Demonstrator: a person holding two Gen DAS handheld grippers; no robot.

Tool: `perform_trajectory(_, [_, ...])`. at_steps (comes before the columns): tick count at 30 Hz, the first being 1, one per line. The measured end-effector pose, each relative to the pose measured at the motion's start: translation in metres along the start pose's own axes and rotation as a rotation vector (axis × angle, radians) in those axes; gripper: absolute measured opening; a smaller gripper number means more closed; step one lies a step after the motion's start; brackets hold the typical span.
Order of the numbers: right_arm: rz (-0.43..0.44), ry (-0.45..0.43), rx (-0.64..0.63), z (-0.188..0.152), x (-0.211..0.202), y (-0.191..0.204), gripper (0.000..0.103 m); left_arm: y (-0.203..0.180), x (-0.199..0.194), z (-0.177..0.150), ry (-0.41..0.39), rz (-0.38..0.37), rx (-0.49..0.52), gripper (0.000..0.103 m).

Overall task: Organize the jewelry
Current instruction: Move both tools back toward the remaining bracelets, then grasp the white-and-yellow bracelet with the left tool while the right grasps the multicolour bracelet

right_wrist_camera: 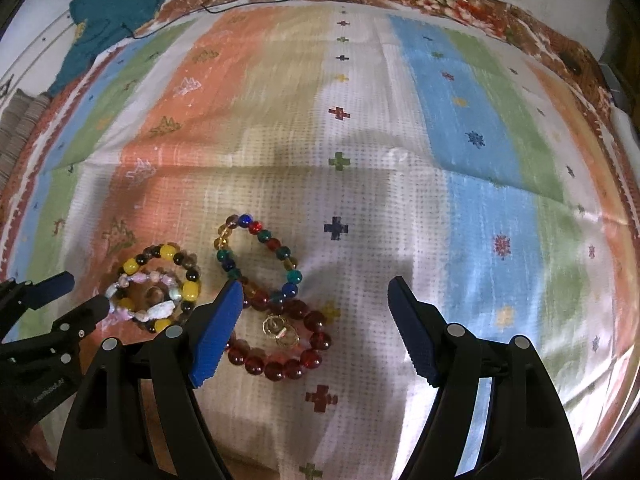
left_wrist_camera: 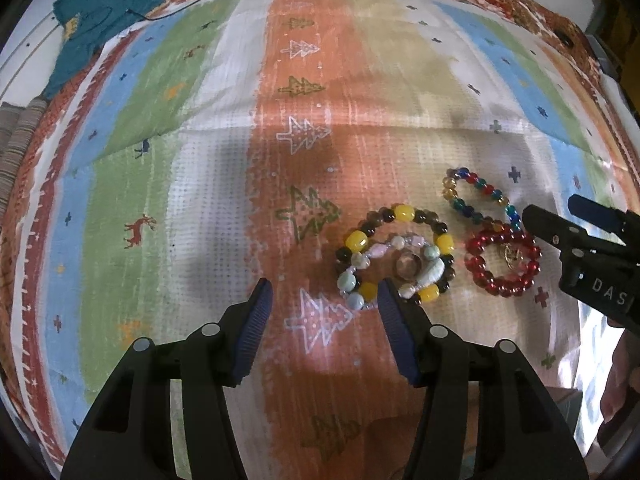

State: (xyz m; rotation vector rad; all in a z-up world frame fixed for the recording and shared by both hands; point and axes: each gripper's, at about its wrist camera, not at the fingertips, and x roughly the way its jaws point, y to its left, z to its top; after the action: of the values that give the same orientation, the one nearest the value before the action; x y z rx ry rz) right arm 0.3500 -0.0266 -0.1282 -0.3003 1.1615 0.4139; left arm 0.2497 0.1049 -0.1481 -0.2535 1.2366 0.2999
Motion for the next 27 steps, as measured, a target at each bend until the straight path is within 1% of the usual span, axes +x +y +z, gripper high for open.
perform_trajectory(4, [-0.009, 0.01, -0.006, 0.004, 0.007, 0.0, 0.075, -0.001, 0.006, 0.004, 0.003, -0.011, 0.003, 0.051])
perform_trajectory(6, [-0.017, 0.018, -0.01, 0.006, 0.012, -0.001, 0.075, -0.001, 0.009, 0.005, 0.008, -0.014, 0.002, 0.045])
perform_trajectory(8, [-0.023, 0.018, -0.012, 0.007, 0.015, -0.001, 0.074, -0.003, 0.011, 0.005, 0.014, -0.017, 0.008, 0.043])
perform_trajectory(9, [-0.019, 0.023, -0.011, 0.008, 0.018, -0.001, 0.073, -0.004, 0.013, 0.005, 0.018, -0.02, 0.014, 0.038])
perform_trajectory(11, [-0.011, 0.033, -0.016, 0.009, 0.022, 0.0, 0.064, -0.006, 0.017, 0.005, 0.028, -0.019, 0.028, 0.031])
perform_trajectory(15, [-0.002, 0.049, -0.023, 0.01, 0.03, 0.003, 0.055, -0.006, 0.02, 0.005, 0.029, -0.017, 0.032, 0.024])
perform_trajectory(16, [0.002, 0.053, -0.024, 0.01, 0.032, 0.003, 0.051, -0.005, 0.02, 0.005, 0.031, -0.021, 0.029, 0.023])
perform_trajectory(17, [0.008, 0.057, -0.025, 0.009, 0.033, 0.004, 0.044, -0.005, 0.02, 0.005, 0.033, -0.026, 0.027, 0.021])
perform_trajectory(18, [0.005, 0.056, -0.029, 0.008, 0.035, 0.005, 0.038, -0.005, 0.02, 0.005, 0.036, -0.033, 0.028, 0.014])
perform_trajectory(19, [-0.001, 0.054, -0.035, 0.008, 0.036, 0.006, 0.035, -0.005, 0.02, 0.005, 0.039, -0.043, 0.027, 0.009])
perform_trajectory(21, [-0.004, 0.051, -0.047, 0.007, 0.037, 0.007, 0.023, -0.006, 0.019, 0.005, 0.039, -0.042, 0.025, 0.009])
perform_trajectory(23, [0.016, 0.053, -0.047, 0.005, 0.037, 0.007, 0.013, -0.007, 0.018, 0.004, 0.038, -0.036, 0.029, 0.009])
perform_trajectory(27, [0.01, 0.04, -0.058, 0.003, 0.033, 0.01, 0.011, -0.006, 0.011, 0.006, 0.02, -0.03, 0.022, 0.009])
